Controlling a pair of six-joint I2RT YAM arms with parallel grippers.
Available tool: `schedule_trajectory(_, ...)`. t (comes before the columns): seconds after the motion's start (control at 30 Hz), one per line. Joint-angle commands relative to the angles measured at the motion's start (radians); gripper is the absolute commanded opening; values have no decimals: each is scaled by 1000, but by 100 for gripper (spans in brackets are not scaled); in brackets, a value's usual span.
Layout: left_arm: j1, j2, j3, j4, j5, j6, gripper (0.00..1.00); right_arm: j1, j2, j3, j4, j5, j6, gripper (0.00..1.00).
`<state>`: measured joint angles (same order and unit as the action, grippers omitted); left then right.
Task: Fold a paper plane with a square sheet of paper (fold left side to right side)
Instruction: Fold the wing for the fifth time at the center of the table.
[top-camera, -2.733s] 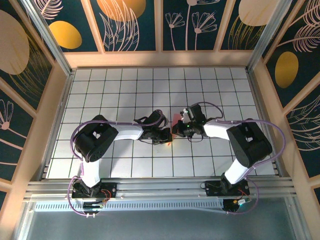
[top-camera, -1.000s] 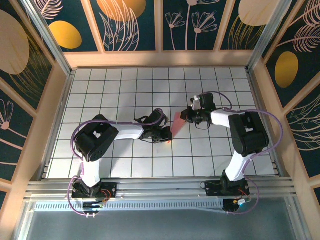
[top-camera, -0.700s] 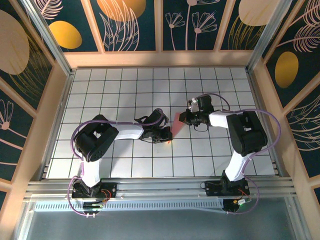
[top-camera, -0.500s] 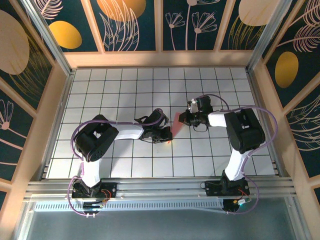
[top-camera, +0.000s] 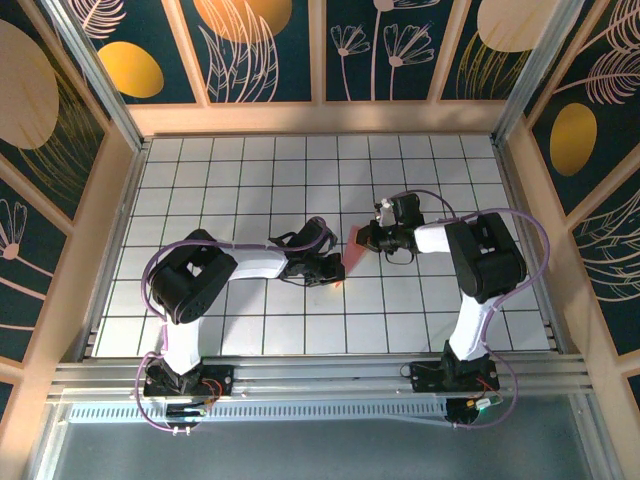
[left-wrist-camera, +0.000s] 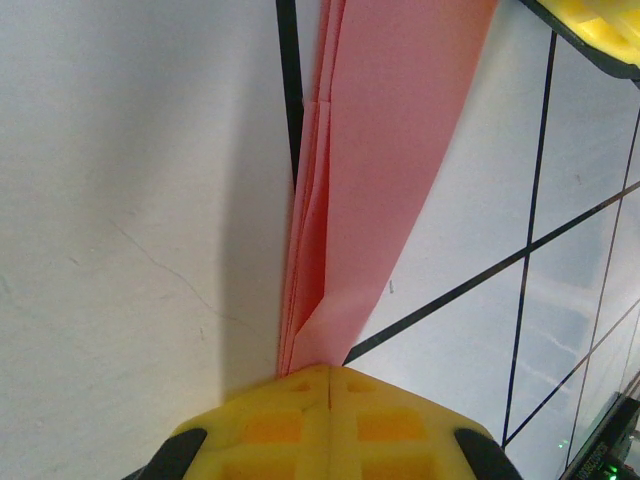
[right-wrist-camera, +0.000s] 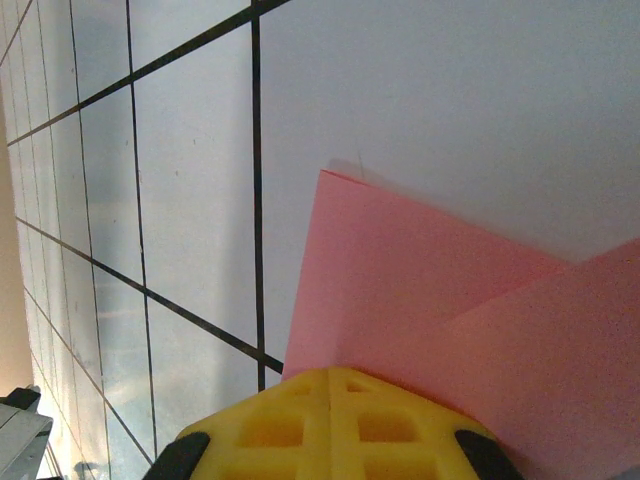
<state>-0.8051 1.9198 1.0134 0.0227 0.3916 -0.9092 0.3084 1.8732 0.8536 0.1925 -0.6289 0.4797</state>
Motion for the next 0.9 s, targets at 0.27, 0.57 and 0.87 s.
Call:
schedule_trajectory(0.27,4,-126,-2,-64,22,2,2,-2,40,-57,-95,95,-21,0)
schedule_trajectory(0.57,3,-111,-34,-38,116,-21,1,1,47,-38,-115,105,-33,0)
schedule_trajectory(0.87,3,-54,-18,-19,116,-23,1,7,50,-46,-113,106,-33,0)
